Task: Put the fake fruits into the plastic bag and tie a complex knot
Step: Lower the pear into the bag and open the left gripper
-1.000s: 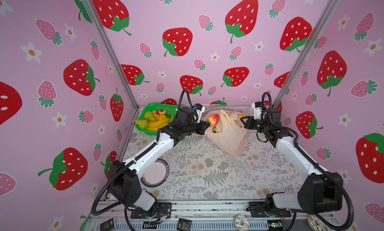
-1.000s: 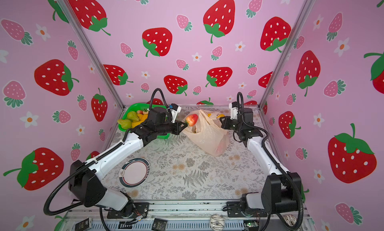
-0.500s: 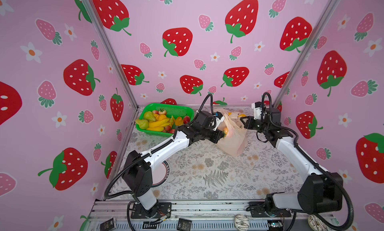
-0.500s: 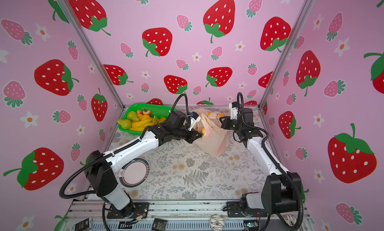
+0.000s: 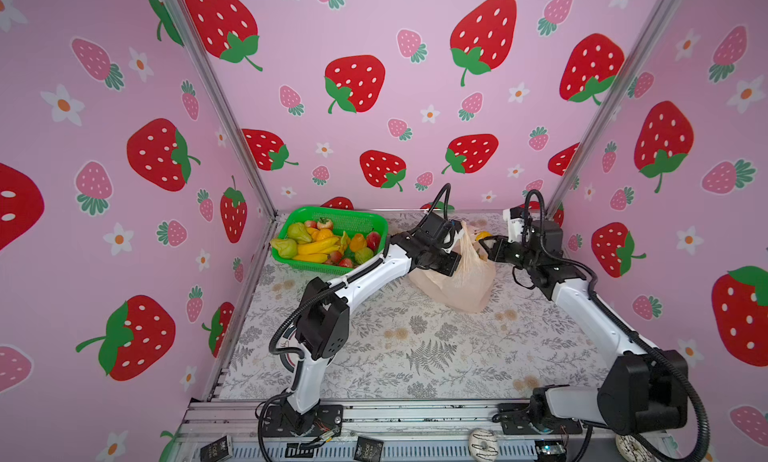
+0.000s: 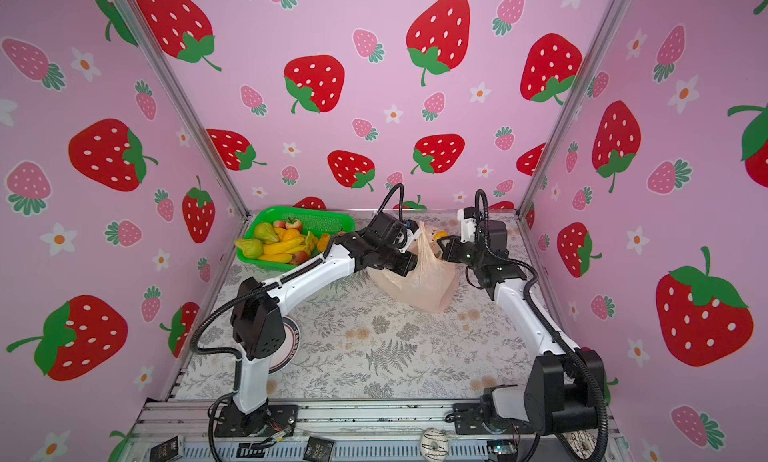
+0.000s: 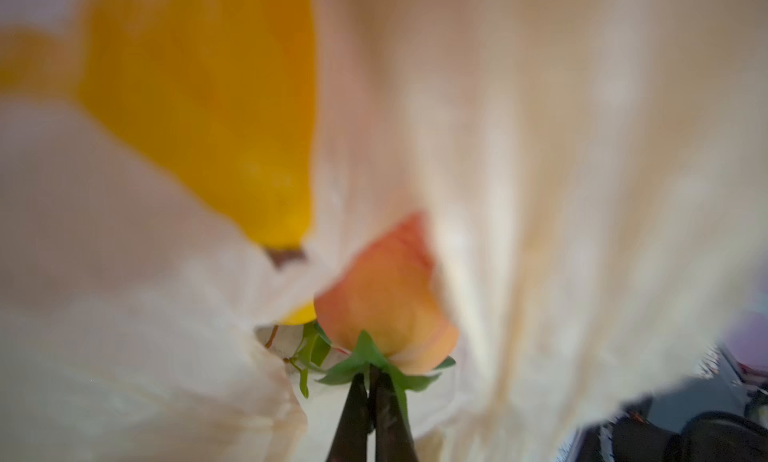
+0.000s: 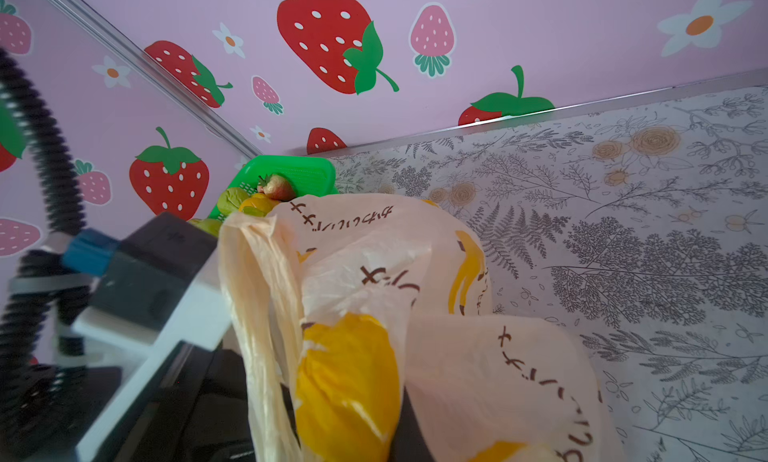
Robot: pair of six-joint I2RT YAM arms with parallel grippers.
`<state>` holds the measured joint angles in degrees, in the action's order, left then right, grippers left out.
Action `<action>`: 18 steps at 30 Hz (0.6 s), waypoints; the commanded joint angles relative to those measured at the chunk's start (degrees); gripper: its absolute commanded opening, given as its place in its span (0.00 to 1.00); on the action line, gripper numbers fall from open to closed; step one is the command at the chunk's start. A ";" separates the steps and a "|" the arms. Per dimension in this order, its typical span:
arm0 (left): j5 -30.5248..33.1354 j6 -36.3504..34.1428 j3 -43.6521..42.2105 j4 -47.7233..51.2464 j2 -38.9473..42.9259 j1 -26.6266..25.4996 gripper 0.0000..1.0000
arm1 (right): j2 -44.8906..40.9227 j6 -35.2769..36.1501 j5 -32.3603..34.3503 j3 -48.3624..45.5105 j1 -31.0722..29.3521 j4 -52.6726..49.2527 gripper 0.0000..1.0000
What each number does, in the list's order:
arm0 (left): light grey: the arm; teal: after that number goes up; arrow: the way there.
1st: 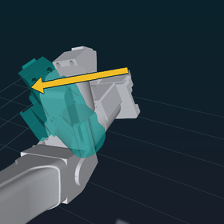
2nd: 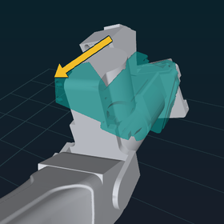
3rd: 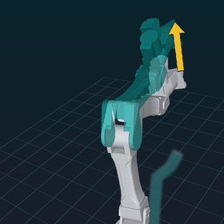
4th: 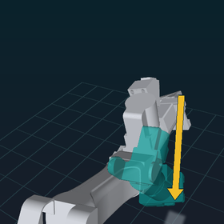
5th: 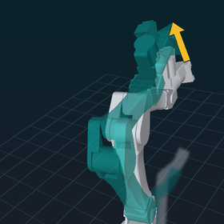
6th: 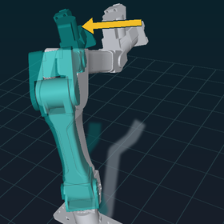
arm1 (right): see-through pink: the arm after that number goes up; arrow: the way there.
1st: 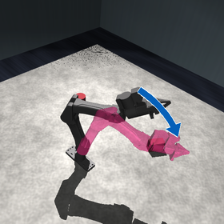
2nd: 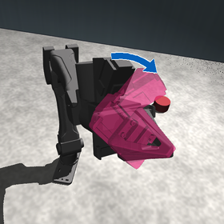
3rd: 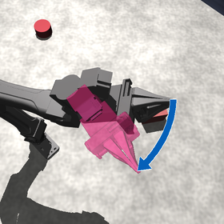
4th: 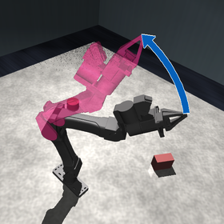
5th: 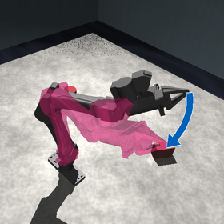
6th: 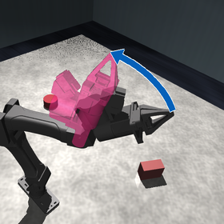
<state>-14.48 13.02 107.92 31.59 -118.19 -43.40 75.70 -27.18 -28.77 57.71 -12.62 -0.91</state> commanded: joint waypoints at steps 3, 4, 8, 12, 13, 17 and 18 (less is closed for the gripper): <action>4.66 5.25 0.33 -1.86 -0.90 2.09 0.04 | -1.98 0.50 0.43 -0.33 -0.18 0.58 0.07; 4.64 5.63 -0.43 -2.57 -0.87 2.35 0.04 | -1.96 0.63 0.50 -0.30 -0.11 0.34 0.07; 3.21 6.36 -2.87 -3.63 -0.13 3.09 0.16 | -1.78 0.90 0.88 -0.07 -0.10 0.05 0.08; 1.18 7.10 -7.07 -6.40 2.94 3.80 0.28 | -1.60 0.89 1.09 0.03 -0.05 -0.48 0.07; 0.81 7.29 -8.20 -7.09 3.91 4.01 0.31 | -1.64 0.90 1.21 0.11 -0.05 -0.64 0.08; -0.91 7.74 -12.94 -9.60 8.73 4.88 0.38 | -2.35 0.90 2.02 0.20 -0.03 -1.37 0.08; -1.49 7.98 -14.30 -10.24 10.17 5.14 0.39 | -2.47 0.90 2.33 0.25 -0.03 -1.55 0.07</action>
<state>-13.69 20.01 95.85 24.99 -112.99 -38.89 74.91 -26.96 -27.59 57.69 -12.62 -1.41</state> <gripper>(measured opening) 0.383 0.075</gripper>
